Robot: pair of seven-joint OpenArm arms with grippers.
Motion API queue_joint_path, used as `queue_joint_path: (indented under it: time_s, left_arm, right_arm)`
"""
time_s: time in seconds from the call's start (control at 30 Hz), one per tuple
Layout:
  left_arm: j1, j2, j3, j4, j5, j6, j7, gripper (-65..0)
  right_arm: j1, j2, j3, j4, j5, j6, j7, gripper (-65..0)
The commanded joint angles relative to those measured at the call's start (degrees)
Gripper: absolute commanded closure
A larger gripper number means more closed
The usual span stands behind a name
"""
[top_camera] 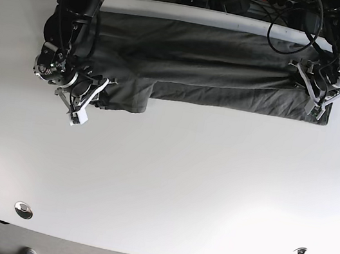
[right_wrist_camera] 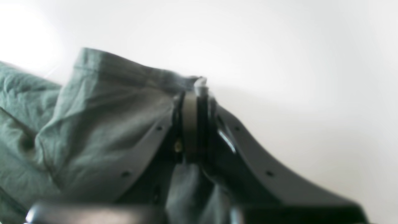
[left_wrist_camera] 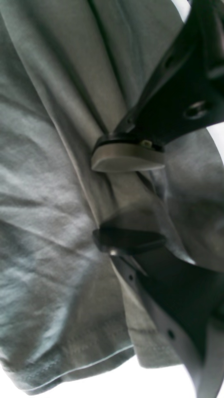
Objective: Fold the T-shirt properly
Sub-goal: 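Release and regrasp the folded strip ends with both grippers, pulling them taut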
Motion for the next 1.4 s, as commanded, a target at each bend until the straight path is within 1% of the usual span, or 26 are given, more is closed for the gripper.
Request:
queue_joint_path:
  time_s: [0.03, 0.23, 0.33, 0.4, 0.57, 0.63, 0.67, 0.73, 0.9, 0.97, 1.0, 1.03, 1.07, 1.1, 1.17, 1.2, 1.23, 1.27, 1.33, 1.37, 1.4]
  left_arm:
    - [-0.3, -0.9, -0.3, 0.9, -0.4, 0.0, -0.5, -26.2]
    - [-0.3, -0.9, -0.3, 1.1, -0.4, 0.0, -0.5, -26.2]
    - [-0.3, -0.9, -0.3, 1.0, -0.4, 0.0, -0.5, -26.2]
    - [-0.4, -0.9, -0.3, 0.9, -0.4, 0.0, -0.5, -26.2]
    - [-0.4, -1.1, -0.3, 0.7, -0.4, 0.0, -0.5, -26.2]
    - [-0.4, -1.1, -0.3, 0.7, -0.4, 0.0, -0.5, -26.2]
    - [-0.4, -1.1, -0.3, 0.7, -0.4, 0.0, -0.5, -26.2]
    - [-0.4, -1.1, -0.3, 0.7, -0.4, 0.0, -0.5, -26.2]
    - [-0.5, -2.3, -0.1, 0.7, -0.4, 0.0, -0.5, -26.2]
    - [-0.5, -2.3, -0.2, 0.7, -0.4, 0.0, -0.5, -26.2]
    - [-0.5, -2.5, -0.2, 0.7, -0.4, 0.0, -0.5, -26.2]
    - [-0.5, -3.2, -0.2, 0.7, -0.4, 0.0, -0.5, -26.2]
    - [-0.5, -3.5, -0.2, 0.7, -0.4, 0.0, -0.5, -26.2]
    - [-0.5, -3.6, -0.2, 0.7, -0.4, 0.0, -0.5, -26.2]
    - [-0.5, -3.6, -0.2, 1.2, -0.5, 0.0, -0.5, -26.2]
    - [-0.6, -3.6, -0.2, 2.4, -0.7, 0.0, -0.5, -26.2]
    - [-0.6, -3.6, -0.2, 4.4, -0.7, 0.0, -0.5, -26.2]
    - [-0.5, -3.5, -0.2, 6.2, -0.7, 0.0, -0.5, -26.2]
    - [-0.2, -3.2, -0.2, 10.4, -0.7, 0.0, -0.5, -26.2]
    - [0.0, -2.9, -0.1, 12.1, -0.7, 0.0, -0.3, -26.2]
    - [0.6, -2.0, -0.1, 13.4, -0.7, 0.0, -0.3, -26.2]
  right_arm:
    - [0.8, 0.6, 0.4, 5.7, 0.9, 0.32, 0.8, -1.7]
    - [-5.1, 0.3, 0.5, 22.1, 1.0, 0.32, -6.5, -1.7]
    - [-9.9, -0.7, 2.1, 29.5, 1.0, 0.32, -9.8, -1.7]
    - [-13.8, -2.4, 4.2, 33.4, 1.0, 0.32, -10.6, -1.7]
    - [-19.9, -2.9, 8.3, 34.8, 1.1, 0.32, -10.6, -1.7]
    - [-21.8, -3.5, 10.7, 34.8, 3.5, 0.32, -10.6, -1.7]
    - [-23.2, -3.3, 12.9, 34.8, 6.4, 0.32, -10.6, -1.7]
    - [-25.1, -2.8, 15.3, 34.6, 9.4, 0.32, -10.6, -1.9]
    - [-26.2, -2.8, 17.8, 34.5, 10.1, 0.32, -10.6, -2.1]
    - [-26.3, -2.4, 17.9, 34.5, 10.0, 0.32, -10.6, -2.9]
    - [-26.4, -1.8, 17.9, 34.5, 10.0, 0.32, -10.6, -5.2]
    - [-26.4, -1.6, 17.9, 34.5, 10.0, 0.32, -10.6, -9.7]
    - [-26.5, -1.5, 18.4, 34.5, 10.0, 0.32, -10.6, -18.4]
    - [-26.5, -1.7, 20.5, 34.5, 10.6, 0.32, -10.6, -29.2]
    - [-26.4, -2.0, 23.2, 34.9, 10.6, 0.32, -10.6, -40.4]
    - [-26.1, -2.0, 24.6, 34.9, 10.6, 0.32, -10.5, -44.4]
    - [-26.1, -1.8, 24.8, 34.9, 11.5, 0.32, -10.5, -44.2]
    - [-26.1, -1.6, 24.7, 34.9, 13.6, 0.32, -10.5, -44.1]
    - [-26.4, -1.4, 24.7, 34.5, 20.1, 0.32, -10.7, -42.0]
    - [-26.4, -1.3, 24.6, 34.4, 22.4, 0.32, -10.8, -40.6]
    - [-26.4, -1.4, 23.5, 34.2, 23.5, 0.32, -10.9, -38.8]
